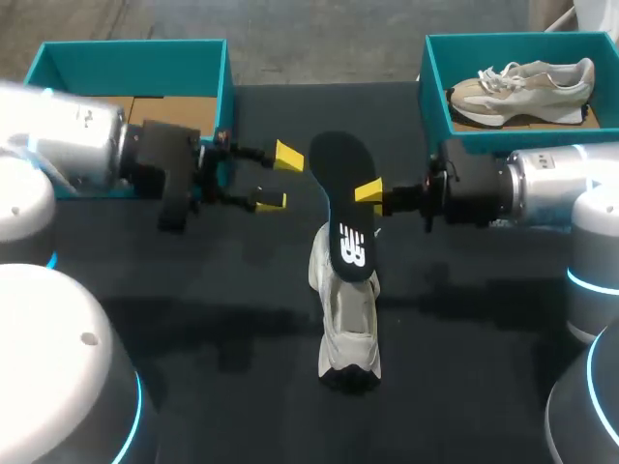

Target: Take the shoe out of the shoebox, open the shoe tongue, remove and reinsert the insole, then place the shoe into the shoebox

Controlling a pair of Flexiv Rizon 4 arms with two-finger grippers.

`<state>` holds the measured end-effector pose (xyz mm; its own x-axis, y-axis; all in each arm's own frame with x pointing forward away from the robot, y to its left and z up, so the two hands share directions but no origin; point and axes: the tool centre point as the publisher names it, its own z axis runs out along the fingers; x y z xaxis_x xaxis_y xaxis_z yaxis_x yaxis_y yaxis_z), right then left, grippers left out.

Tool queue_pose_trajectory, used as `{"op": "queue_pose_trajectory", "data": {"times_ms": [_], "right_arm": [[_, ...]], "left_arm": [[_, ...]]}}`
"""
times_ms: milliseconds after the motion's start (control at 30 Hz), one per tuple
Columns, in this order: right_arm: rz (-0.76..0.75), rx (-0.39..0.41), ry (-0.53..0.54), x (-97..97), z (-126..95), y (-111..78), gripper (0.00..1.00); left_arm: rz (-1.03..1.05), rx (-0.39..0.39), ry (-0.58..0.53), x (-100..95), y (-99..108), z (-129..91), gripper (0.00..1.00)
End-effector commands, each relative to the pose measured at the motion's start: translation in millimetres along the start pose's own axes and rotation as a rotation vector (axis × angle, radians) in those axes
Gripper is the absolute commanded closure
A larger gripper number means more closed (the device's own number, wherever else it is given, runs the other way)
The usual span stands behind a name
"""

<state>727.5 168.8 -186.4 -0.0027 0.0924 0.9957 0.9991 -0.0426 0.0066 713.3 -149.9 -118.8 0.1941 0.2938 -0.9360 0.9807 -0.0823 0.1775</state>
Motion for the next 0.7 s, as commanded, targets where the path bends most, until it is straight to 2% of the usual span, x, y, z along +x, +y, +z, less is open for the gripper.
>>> {"op": "queue_pose_trajectory", "data": {"times_ms": [33, 300, 367, 533, 700], "right_arm": [[0.001, -0.003, -0.002, 0.4, 3.8, -0.2, 1.0], [0.001, -0.003, -0.002, 0.4, 3.8, -0.2, 1.0], [0.001, -0.003, -0.002, 0.4, 3.8, -0.2, 1.0], [-0.008, -0.004, -0.032, -1.7, 6.1, -3.5, 1.0], [-0.016, -0.007, -0.043, -4.7, 6.9, -5.5, 1.0]], "left_arm": [[-0.001, 0.026, 0.066, -3.7, -0.7, -9.9, 0.0], [-0.001, 0.026, 0.066, -3.7, -0.7, -9.9, 0.0], [-0.049, 0.01, 0.095, -8.3, 5.3, -6.7, 0.0], [-0.157, 0.044, 0.249, -22.3, 24.6, -6.3, 0.0], [-0.17, 0.081, 0.359, -37.0, 39.4, -7.4, 0.0]]}}
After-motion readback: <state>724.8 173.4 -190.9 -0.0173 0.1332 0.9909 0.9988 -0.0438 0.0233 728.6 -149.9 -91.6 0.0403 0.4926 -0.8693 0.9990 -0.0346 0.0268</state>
